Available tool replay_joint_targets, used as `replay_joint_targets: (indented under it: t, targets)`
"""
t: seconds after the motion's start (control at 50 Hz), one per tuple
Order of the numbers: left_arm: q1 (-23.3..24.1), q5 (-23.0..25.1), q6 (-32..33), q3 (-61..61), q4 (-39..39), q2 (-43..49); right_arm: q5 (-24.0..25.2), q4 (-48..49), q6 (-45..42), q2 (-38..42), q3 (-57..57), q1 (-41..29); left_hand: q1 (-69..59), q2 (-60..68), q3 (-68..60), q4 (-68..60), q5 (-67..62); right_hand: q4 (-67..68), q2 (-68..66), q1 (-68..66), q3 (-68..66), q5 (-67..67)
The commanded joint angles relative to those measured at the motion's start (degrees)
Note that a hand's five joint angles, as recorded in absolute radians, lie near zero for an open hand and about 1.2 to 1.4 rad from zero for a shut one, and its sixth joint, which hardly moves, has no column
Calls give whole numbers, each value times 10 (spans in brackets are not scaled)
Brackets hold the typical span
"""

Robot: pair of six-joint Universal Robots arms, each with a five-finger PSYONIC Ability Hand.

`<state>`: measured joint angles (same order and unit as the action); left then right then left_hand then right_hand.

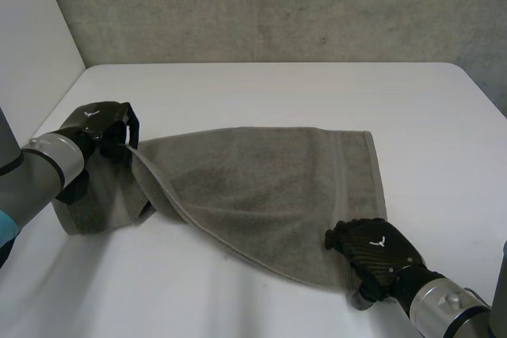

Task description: Fold the towel.

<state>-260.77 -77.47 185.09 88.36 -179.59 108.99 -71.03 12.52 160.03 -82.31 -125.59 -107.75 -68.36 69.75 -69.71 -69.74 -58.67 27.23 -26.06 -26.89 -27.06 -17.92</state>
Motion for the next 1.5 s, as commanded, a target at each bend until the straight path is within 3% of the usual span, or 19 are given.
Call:
replay_joint_targets:
  t: [0.02,0.24,0.34,0.52,0.66,1.0,1.24,1.5]
  targets:
    - [-1,1,-2,-6,-3,4,-17,6,-1,13,2,-1,-116,102,-103,-103,-113,54,-66,-57,-56,-47]
    - [-2,1,-2,-14,-5,25,-19,6,-2,22,3,2,-116,102,-103,-103,-113,225,-237,-229,-227,-219]
    - [-2,1,-2,-14,-5,30,-24,7,-2,13,5,18,-116,102,-103,-103,-113,506,-517,-509,-507,-499]
    - [-2,0,-2,-1,-3,30,-40,15,-2,-6,5,41,-116,102,-103,-103,-113,528,-539,-531,-529,-521]
    - [-2,0,-2,2,-3,30,-37,3,-2,-2,2,36,-116,102,-103,-103,-113,140,-152,-144,-142,-133]
    - [-2,1,-2,3,-5,32,-41,-19,-45,2,-1,40,-116,102,-103,-103,-113,113,-125,-116,-115,-106]
    - [-9,0,-1,-7,-9,53,-39,-47,-44,-1,-2,40,-116,102,-103,-103,-113,14,-25,-17,-15,-7]
    - [-10,-15,0,-12,-12,64,-37,-53,-45,0,-2,39,-116,102,-103,-103,-113,40,-52,-44,-42,-34]
